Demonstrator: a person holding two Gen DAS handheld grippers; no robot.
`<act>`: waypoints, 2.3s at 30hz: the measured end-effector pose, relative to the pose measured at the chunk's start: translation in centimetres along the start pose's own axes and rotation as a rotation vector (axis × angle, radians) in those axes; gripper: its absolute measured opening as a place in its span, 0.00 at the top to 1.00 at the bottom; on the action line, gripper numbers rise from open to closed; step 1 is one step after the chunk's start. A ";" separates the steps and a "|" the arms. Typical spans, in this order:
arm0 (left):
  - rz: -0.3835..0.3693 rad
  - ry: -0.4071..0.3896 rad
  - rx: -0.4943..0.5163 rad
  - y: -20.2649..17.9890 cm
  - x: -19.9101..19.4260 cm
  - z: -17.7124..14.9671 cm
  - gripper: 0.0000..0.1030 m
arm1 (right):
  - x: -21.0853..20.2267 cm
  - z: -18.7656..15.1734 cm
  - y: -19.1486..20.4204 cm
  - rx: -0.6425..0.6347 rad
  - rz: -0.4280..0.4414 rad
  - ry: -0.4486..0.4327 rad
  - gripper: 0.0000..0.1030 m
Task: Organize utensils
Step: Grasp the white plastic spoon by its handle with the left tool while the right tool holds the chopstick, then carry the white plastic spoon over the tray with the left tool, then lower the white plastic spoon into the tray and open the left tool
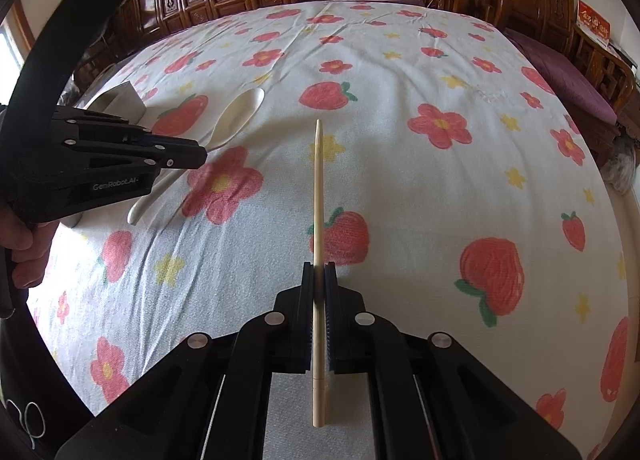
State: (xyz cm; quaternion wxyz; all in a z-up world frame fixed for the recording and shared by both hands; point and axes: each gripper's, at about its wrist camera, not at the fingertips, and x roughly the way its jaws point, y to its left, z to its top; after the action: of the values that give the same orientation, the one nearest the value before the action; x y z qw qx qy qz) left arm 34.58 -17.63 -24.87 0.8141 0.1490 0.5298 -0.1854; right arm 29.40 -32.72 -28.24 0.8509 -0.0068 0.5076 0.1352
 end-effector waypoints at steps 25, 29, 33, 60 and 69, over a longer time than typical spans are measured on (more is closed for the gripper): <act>0.041 -0.174 -0.124 8.4 -10.6 -4.0 0.94 | -4.7 5.2 9.5 -0.121 0.047 -0.097 0.94; 0.053 -0.185 -0.153 10.2 -11.4 -5.0 0.94 | -4.8 6.0 10.9 -0.136 0.060 -0.100 0.94; 0.063 -0.188 -0.185 12.0 -11.9 -6.0 0.94 | -4.7 6.6 12.4 -0.155 0.070 -0.101 0.94; 0.099 -0.137 -0.384 21.3 -9.4 -11.0 0.94 | -3.9 8.7 20.1 -0.257 0.125 -0.085 0.94; 0.094 -0.128 -0.397 21.6 -8.8 -11.5 0.93 | -3.4 9.1 21.6 -0.275 0.142 -0.076 0.94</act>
State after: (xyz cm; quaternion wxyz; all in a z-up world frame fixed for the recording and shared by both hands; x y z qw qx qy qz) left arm 31.95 7.82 -20.29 0.8672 -0.0021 0.4956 -0.0483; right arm 30.58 -11.36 -18.19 0.8487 -0.0820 0.4511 0.2635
